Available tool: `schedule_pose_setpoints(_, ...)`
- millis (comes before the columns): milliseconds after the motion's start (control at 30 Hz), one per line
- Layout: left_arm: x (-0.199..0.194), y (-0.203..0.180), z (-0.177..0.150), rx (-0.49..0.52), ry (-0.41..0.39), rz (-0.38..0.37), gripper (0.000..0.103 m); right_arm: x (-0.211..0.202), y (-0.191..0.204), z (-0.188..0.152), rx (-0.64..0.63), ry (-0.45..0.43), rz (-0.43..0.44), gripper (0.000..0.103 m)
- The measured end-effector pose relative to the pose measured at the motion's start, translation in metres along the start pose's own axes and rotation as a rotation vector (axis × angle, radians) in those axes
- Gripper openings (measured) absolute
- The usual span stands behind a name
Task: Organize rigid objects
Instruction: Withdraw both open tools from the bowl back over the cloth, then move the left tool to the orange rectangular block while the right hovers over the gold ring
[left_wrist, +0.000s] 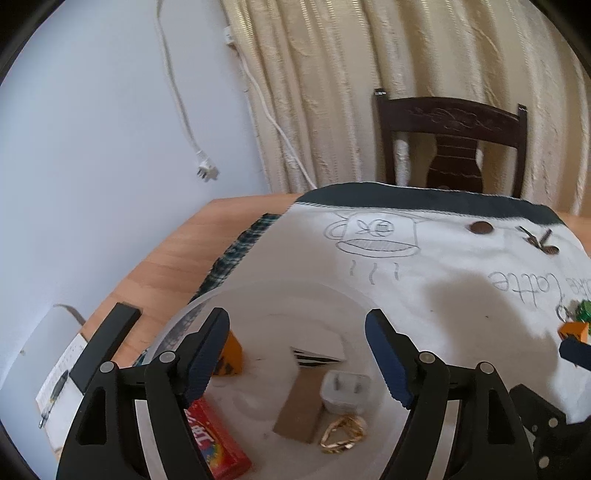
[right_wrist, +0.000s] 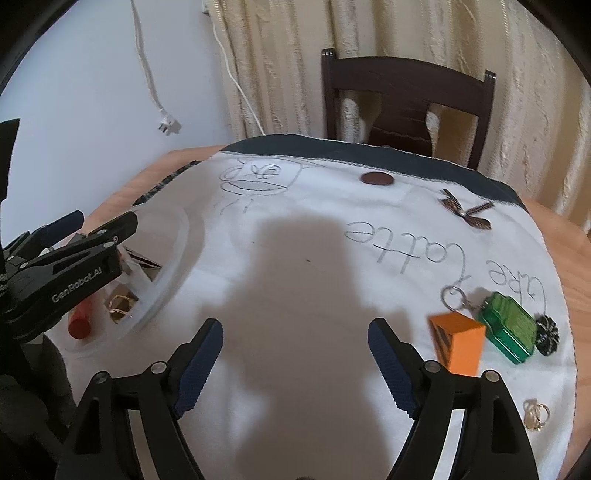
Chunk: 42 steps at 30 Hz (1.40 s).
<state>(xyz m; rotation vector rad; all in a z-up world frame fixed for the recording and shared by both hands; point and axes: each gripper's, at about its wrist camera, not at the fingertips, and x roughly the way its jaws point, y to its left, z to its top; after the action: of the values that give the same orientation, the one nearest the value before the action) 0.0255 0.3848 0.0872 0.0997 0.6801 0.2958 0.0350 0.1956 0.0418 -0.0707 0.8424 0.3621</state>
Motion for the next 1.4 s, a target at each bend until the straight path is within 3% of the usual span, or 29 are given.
schedule_pose_setpoints(900,-0.032,-0.076,-0.001,0.19,0.011,-0.106,0.078,-0.031,-0.071,-0.023,0.116,-0.027,-0.077,0.085)
schedule_pose_setpoints(1000,-0.035,-0.087,-0.003,0.215,0.016,-0.119,0.083,-0.035,-0.081,-0.026,0.132,-0.03,-0.088,0.085)
schedule_pose_setpoints(1400,-0.046,-0.129,-0.008,0.316,0.009,-0.144,0.084,-0.046,-0.121,-0.036,0.175,-0.032,-0.143,0.085)
